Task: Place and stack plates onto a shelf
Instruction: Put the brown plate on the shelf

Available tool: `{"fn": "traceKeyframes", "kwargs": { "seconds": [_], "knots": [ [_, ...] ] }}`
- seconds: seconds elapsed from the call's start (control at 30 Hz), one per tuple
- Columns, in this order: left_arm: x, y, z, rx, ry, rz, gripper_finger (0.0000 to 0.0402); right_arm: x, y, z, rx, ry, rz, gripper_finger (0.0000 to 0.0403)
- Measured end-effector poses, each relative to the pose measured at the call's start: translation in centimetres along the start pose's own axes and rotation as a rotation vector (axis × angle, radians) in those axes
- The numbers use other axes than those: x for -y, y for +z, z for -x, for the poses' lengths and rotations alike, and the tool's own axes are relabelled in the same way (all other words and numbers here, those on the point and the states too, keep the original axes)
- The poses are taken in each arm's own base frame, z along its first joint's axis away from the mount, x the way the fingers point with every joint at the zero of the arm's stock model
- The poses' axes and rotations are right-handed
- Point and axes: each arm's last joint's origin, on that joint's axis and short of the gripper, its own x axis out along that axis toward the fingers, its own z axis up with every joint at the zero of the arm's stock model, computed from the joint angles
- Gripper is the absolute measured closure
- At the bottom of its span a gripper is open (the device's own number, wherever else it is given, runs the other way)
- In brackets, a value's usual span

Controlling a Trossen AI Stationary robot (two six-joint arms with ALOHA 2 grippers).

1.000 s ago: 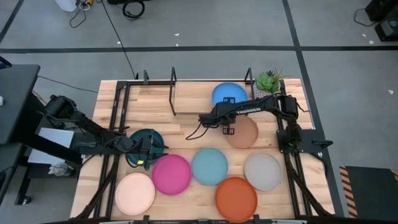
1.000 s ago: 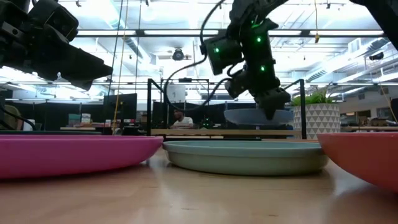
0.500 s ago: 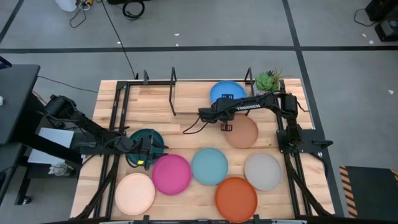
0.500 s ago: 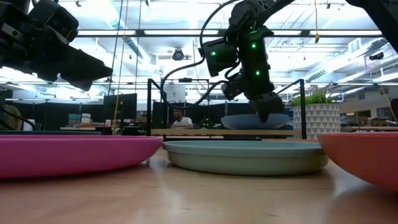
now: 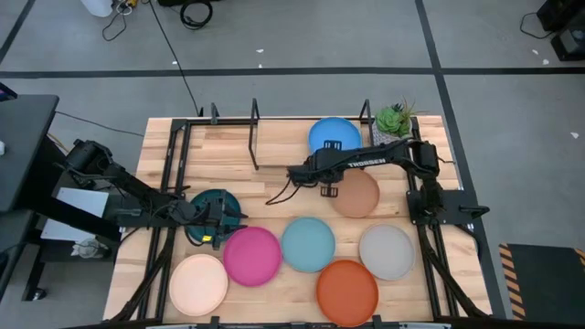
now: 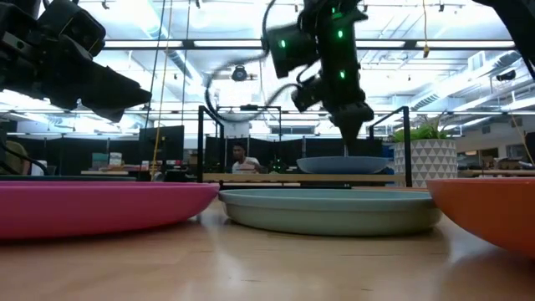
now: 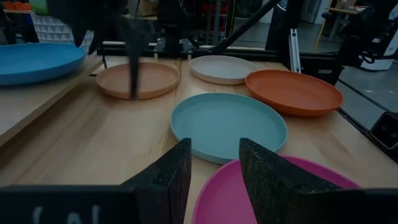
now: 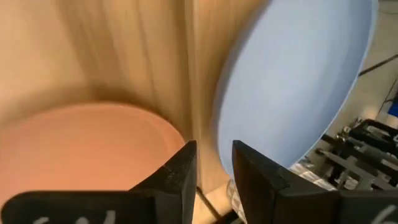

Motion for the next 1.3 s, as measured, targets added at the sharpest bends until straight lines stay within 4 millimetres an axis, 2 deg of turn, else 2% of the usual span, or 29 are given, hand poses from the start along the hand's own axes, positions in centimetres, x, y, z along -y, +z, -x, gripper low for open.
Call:
{"fn": "traceKeyframes", "kwargs": {
  "seconds": [0.23, 0.43, 0.63, 0.83, 1.13, 1.3],
  "knots": [
    [-0.1, -0.1, 0.0, -0.004, 0.026, -0.021, 0.026, -4.7, 0.1, 2.7, 0.11, 0.237, 0.026, 0.029],
    [-0.2, 0.0, -0.1, -0.001, 0.04, -0.044, 0.026, -7.7, -0.6, 3.6, 0.128, 0.302, -0.022, 0.029],
    [-0.8, 0.1, -0.3, 0.005, 0.074, -0.044, 0.026, -9.0, -1.6, 1.8, 0.008, 0.363, -0.166, 0.029],
    [-1.2, 0.2, -0.4, 0.006, 0.101, -0.041, 0.026, -9.8, -2.8, -0.2, -0.095, 0.374, -0.212, 0.029],
    [-1.5, 0.2, -0.5, 0.006, 0.115, -0.041, 0.026, -9.9, -3.5, -3.5, -0.156, 0.437, -0.214, 0.029],
    [-1.5, 0.2, -0.5, 0.005, 0.114, -0.039, 0.026, -9.4, -3.3, -4.0, -0.158, 0.475, -0.207, 0.03]
  ]
}}
